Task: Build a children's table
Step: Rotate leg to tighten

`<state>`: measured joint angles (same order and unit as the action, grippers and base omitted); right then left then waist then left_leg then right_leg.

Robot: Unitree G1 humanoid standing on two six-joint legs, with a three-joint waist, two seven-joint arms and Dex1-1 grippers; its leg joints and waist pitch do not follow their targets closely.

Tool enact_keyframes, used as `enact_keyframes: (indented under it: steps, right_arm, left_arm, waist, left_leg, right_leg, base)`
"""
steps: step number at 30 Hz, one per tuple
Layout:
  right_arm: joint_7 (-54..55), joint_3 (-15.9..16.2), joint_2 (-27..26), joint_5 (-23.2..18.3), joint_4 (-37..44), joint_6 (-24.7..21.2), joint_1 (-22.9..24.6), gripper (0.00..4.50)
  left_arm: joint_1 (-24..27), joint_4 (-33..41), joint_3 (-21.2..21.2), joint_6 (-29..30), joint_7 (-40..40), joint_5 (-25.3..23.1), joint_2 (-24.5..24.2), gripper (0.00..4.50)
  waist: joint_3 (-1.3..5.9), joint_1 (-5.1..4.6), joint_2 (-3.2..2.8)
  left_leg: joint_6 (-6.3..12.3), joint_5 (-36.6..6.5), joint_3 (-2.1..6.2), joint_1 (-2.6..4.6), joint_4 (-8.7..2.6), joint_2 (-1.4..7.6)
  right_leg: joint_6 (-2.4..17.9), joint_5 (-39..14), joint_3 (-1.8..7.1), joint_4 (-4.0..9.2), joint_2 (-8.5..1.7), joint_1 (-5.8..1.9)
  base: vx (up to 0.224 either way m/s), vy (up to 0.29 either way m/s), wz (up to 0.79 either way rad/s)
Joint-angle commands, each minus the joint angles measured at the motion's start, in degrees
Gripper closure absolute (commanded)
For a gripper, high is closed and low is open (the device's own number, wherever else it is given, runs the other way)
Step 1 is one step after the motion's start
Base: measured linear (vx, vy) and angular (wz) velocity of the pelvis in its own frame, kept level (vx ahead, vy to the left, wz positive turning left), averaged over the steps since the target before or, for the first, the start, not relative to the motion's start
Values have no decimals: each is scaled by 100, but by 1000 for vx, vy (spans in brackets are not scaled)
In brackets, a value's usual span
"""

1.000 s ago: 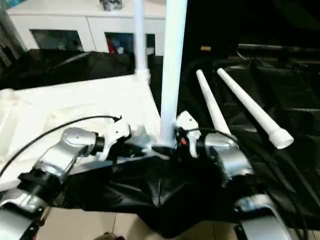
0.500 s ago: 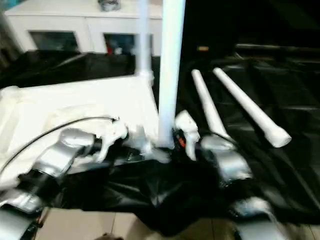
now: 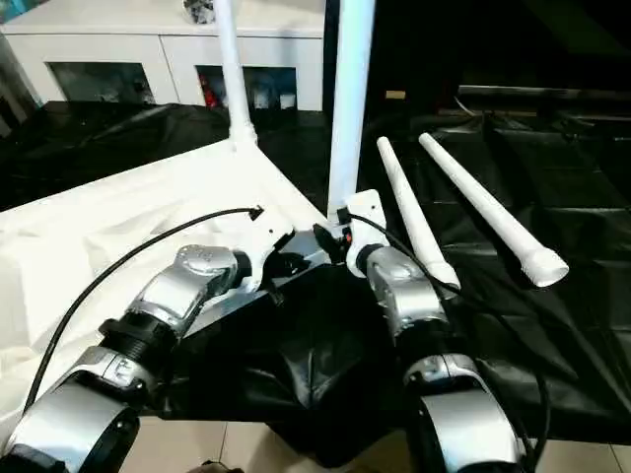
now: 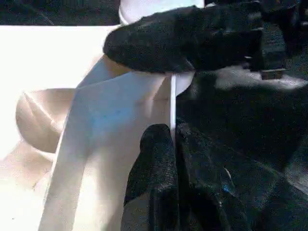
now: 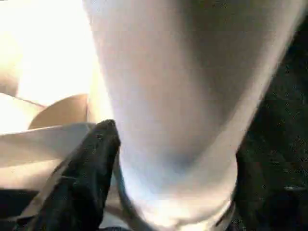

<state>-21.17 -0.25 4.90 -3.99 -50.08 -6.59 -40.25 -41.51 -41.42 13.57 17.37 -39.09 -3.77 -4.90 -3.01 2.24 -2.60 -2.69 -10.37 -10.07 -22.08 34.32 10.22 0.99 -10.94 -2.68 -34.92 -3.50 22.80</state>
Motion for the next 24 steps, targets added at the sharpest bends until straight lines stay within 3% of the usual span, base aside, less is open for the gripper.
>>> enact_keyframes:
  steps: [1,5,9,12,13,14,15,17,18,19,22,23,24]
  right_arm:
    - [-162,193,-316,5,-240,-48,69,70]
    - [406,-97,-169,35,-192,518,7,64]
    - [521,-319,-46,-106,236,569,115,64]
    - [393,-497,160,-288,1095,313,435,64]
    - [393,-497,160,-288,1095,313,435,59]
    - [316,-521,257,-319,1415,200,587,59]
    - [264,-526,335,-340,1633,142,706,59]
    - [183,-521,487,-355,2022,28,927,59]
    - [159,-516,546,-351,2161,-23,1003,59]
    - [133,-503,604,-341,2302,-90,1078,59]
    - [-391,-296,847,-437,2909,-522,1420,59]
    - [-803,-51,1012,-504,3331,-803,1670,59]
    - [-803,-51,1012,-504,3331,-803,1670,59]
  left_arm:
    - [-174,-51,94,-307,80,-54,103,450]
    - [-191,-223,175,-621,34,-131,115,450]
    - [-190,-364,208,-851,115,-217,105,450]
    - [-229,-572,101,-1128,421,-268,123,450]
    - [-229,-572,101,-1128,421,-268,123,406]
    - [-227,-586,62,-1129,413,-239,112,395]
    - [-223,-597,42,-1147,383,-229,85,395]
    - [-177,-529,32,-1215,378,-247,-9,370]
    - [-154,-483,-5,-1254,461,-252,-53,359]
    - [-131,-431,-43,-1275,558,-259,-104,359]
    - [50,28,-227,-1275,951,-348,-399,337]
    - [209,450,-427,-1126,1121,-348,-587,337]
    - [209,450,-427,-1126,1121,-348,-587,324]
  waist:
    - [388,7,28]
    - [378,-6,36]
    - [383,31,28]
    - [386,103,15]
    - [396,129,32]
    - [389,135,-41]
    - [391,144,-73]
    - [408,151,-30]
    - [406,151,-112]
    - [413,133,-82]
    - [411,136,-80]
    - [398,101,-169]
    - [394,89,-127]
  left_leg:
    - [396,-1030,93,83,-387,255]
    - [265,-1253,93,109,-404,260]
    - [306,-1142,89,103,-403,267]
    - [415,-989,84,107,-395,269]
    - [444,-890,89,102,-393,268]
    - [457,-856,104,79,-392,251]
    - [453,-911,99,92,-389,256]
    - [439,-915,96,94,-380,260]
    - [431,-910,110,80,-388,258]
    - [415,-946,112,77,-383,253]
    - [461,-885,120,61,-377,266]
    - [453,-916,134,49,-381,246]
    - [474,-954,129,45,-387,260]
  right_leg:
    - [1434,-787,215,447,-468,-297]
    - [1382,-1143,227,473,-478,-277]
    - [1369,-1001,233,460,-468,-278]
    - [1287,-710,236,449,-453,-291]
    - [1285,-577,236,426,-456,-303]
    - [1284,-589,227,417,-463,-317]
    - [1271,-634,225,442,-460,-298]
    - [1269,-568,234,438,-460,-309]
    - [1279,-512,222,431,-458,-311]
    - [1300,-477,216,424,-449,-322]
    - [1329,-322,209,398,-445,-346]
    - [1323,-354,195,388,-428,-354]
    - [1296,-355,192,416,-421,-369]
  base:
    - [0,0,0]
    - [0,0,0]
    - [0,0,0]
    - [0,0,0]
    - [0,0,0]
    - [0,0,0]
    - [0,0,0]
    - [0,0,0]
    - [0,0,0]
    - [0,0,0]
    - [0,0,0]
    - [0,0,0]
    - [0,0,0]
